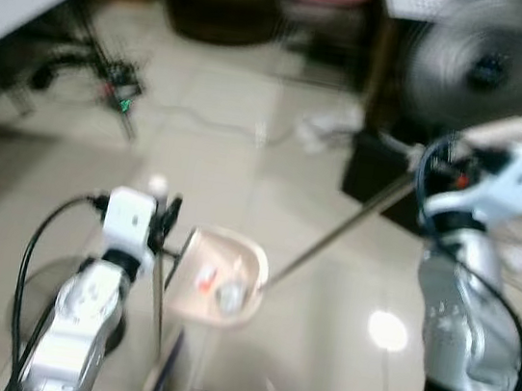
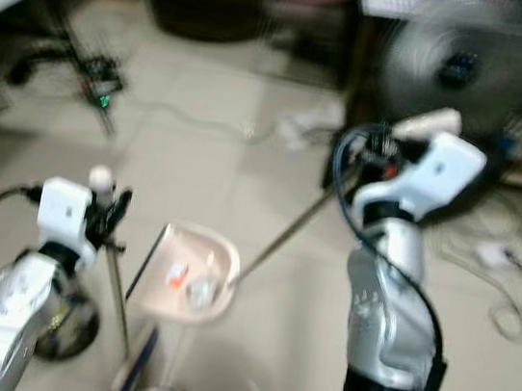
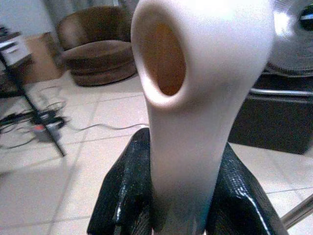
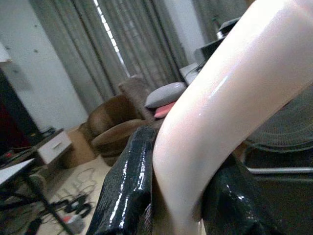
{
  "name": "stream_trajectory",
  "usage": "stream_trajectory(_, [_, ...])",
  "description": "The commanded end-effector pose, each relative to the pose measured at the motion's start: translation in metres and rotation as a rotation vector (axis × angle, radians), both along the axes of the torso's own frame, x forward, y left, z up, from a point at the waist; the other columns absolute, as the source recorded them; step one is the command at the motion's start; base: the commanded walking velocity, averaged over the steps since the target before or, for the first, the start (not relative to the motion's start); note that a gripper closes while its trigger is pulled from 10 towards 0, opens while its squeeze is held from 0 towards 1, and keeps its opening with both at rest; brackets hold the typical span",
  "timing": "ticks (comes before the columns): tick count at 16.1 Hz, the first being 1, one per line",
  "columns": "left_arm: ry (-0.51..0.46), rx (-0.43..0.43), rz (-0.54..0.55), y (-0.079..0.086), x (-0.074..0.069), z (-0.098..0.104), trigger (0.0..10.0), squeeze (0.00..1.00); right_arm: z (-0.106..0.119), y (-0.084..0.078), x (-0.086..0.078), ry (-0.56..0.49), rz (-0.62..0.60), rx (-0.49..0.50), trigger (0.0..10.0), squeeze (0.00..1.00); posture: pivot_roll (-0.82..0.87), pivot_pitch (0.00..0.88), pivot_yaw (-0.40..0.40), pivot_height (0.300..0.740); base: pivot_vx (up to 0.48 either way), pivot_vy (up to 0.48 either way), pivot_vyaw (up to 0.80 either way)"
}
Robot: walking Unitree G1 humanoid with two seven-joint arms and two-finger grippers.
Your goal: Sweep floor
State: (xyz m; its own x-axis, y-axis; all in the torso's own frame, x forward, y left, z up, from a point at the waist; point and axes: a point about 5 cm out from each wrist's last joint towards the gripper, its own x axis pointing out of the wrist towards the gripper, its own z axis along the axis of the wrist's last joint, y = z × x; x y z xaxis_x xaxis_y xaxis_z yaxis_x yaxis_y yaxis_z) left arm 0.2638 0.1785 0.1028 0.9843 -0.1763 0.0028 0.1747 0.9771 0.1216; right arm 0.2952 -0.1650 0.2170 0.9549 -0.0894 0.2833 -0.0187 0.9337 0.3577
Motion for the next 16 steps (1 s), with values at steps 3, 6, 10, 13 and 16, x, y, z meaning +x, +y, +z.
stream_trajectory(3, [-0.041,0.016,0.008,0.001,0.000,0.008,10.0,0.00,0.028,0.008,0.001,-0.100,0.038,0.032,10.0,0.00,-0.05,0.037,0.075,0.740,0.000,0.000,0.80])
stream_trajectory(6, [-0.075,0.020,0.008,-0.002,0.000,0.012,10.0,0.00,0.032,0.009,0.005,-0.098,0.049,0.018,10.0,0.00,-0.05,0.030,0.073,0.740,0.000,0.000,0.80])
stream_trajectory(10, [-0.104,0.009,0.006,-0.003,0.002,0.018,10.0,0.00,0.034,0.009,0.008,-0.088,0.059,0.009,10.0,0.00,-0.05,0.025,0.069,0.740,0.000,0.000,0.80])
stream_trajectory(13, [-0.097,0.005,-0.008,-0.004,-0.001,0.015,10.0,0.00,0.034,0.009,0.010,-0.083,0.054,-0.003,10.0,0.00,-0.05,0.027,0.069,0.740,0.205,0.000,0.80])
stream_trajectory(16, [-0.092,0.004,-0.008,-0.004,-0.002,0.014,10.0,0.00,0.035,0.007,0.012,-0.080,0.044,-0.040,10.0,0.00,-0.04,0.030,0.061,0.740,0.353,0.000,0.80])
